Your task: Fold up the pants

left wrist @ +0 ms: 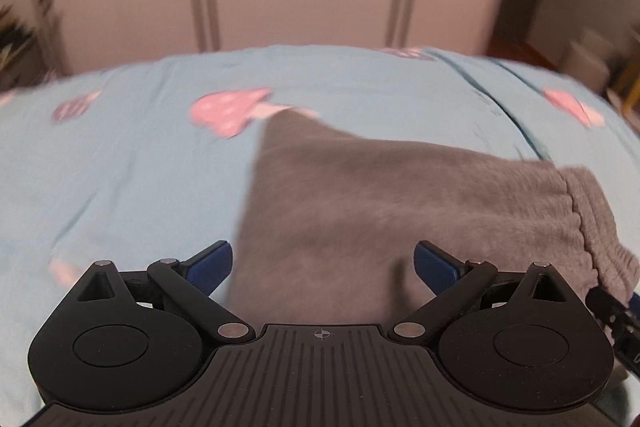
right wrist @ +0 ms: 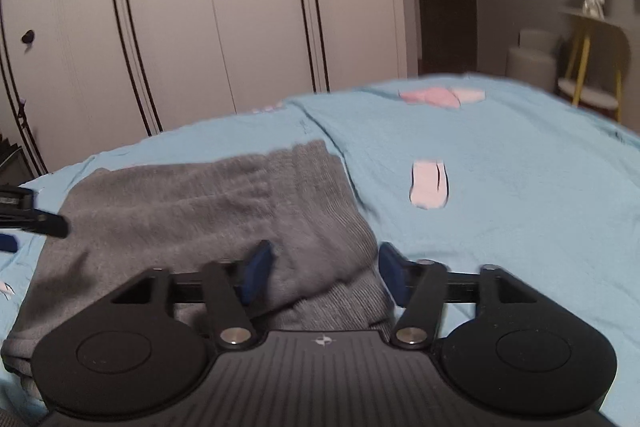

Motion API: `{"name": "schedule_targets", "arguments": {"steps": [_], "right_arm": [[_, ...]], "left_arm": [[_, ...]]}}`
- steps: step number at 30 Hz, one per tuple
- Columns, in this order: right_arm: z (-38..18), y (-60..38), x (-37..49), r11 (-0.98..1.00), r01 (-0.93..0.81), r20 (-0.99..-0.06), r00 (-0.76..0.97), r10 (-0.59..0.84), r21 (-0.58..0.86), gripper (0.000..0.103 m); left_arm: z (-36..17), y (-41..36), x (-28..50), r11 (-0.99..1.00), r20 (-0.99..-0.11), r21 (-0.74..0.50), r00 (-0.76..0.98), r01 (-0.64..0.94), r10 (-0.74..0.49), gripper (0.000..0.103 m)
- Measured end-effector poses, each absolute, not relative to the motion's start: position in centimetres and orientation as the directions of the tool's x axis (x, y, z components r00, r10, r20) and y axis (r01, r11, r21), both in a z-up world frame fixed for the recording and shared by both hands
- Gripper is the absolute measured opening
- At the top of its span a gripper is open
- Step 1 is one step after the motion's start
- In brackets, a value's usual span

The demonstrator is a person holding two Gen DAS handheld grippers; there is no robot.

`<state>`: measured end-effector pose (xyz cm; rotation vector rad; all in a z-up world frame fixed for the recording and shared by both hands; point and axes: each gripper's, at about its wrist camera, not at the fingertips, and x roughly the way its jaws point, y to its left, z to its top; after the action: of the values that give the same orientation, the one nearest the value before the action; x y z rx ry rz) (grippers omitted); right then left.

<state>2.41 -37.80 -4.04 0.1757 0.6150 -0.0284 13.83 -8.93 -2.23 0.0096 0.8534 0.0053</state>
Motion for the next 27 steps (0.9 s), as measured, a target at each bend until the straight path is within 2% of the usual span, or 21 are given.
{"name": "schedule_targets", "arguments": {"steps": [2, 4, 8, 10, 12, 16, 17, 19, 23, 27], "right_arm": [[-5.0, -38.7, 2.9, 0.970, 0.104, -0.599, 0.799, 0.051, 0.221, 0.065], [-5.3, -38.9, 3.2, 0.965, 0.105, -0.603, 0.795, 0.064, 0.241, 0.068], [-6.0, -39.6, 3.6, 0.950, 0.120, -0.620, 0.779, 0.089, 0.287, 0.076], [-6.0, -40.0, 3.7, 0.943, 0.129, -0.626, 0.773, 0.099, 0.308, 0.078], [-6.1, -40.2, 3.8, 0.934, 0.142, -0.630, 0.769, 0.104, 0.328, 0.080], [-6.3, -40.6, 4.0, 0.926, 0.155, -0.637, 0.763, 0.108, 0.344, 0.086], [-6.3, -40.7, 4.1, 0.923, 0.155, -0.640, 0.759, 0.116, 0.351, 0.087], [-6.4, -41.0, 4.3, 0.924, 0.152, -0.648, 0.752, 0.123, 0.352, 0.091], [-5.8, -41.5, 4.8, 0.935, 0.122, -0.667, 0.731, 0.143, 0.334, 0.097], [-4.1, -43.1, 5.2, 0.925, 0.086, -0.659, 0.726, 0.196, 0.370, 0.098]], "left_arm": [[-3.8, -10.5, 15.2, 0.993, -0.764, 0.109, 0.643, 0.046, 0.054, 0.101], [-5.5, -10.7, 16.8, 0.980, -0.764, 0.198, 0.630, 0.022, 0.140, 0.102], [-5.4, -5.7, 18.4, 0.983, -0.779, 0.072, 0.606, -0.168, 0.161, 0.102], [-4.4, -3.8, 18.4, 0.978, -0.783, -0.009, 0.610, -0.209, 0.123, 0.101], [-3.4, -3.3, 17.9, 0.980, -0.771, -0.069, 0.634, -0.184, 0.065, 0.100], [-3.5, -4.6, 17.3, 0.995, -0.761, -0.088, 0.648, -0.050, -0.035, 0.101], [-4.3, -5.1, 17.4, 0.997, -0.779, -0.073, 0.625, -0.027, -0.040, 0.101], [-6.3, -5.2, 17.8, 0.998, -0.822, 0.030, 0.567, -0.053, 0.054, 0.103], [-6.0, -3.1, 15.9, 0.996, -0.804, -0.059, 0.594, -0.061, -0.011, 0.103], [-5.1, -1.4, 13.9, 0.994, -0.794, -0.112, 0.601, 0.000, -0.090, 0.103]]}}
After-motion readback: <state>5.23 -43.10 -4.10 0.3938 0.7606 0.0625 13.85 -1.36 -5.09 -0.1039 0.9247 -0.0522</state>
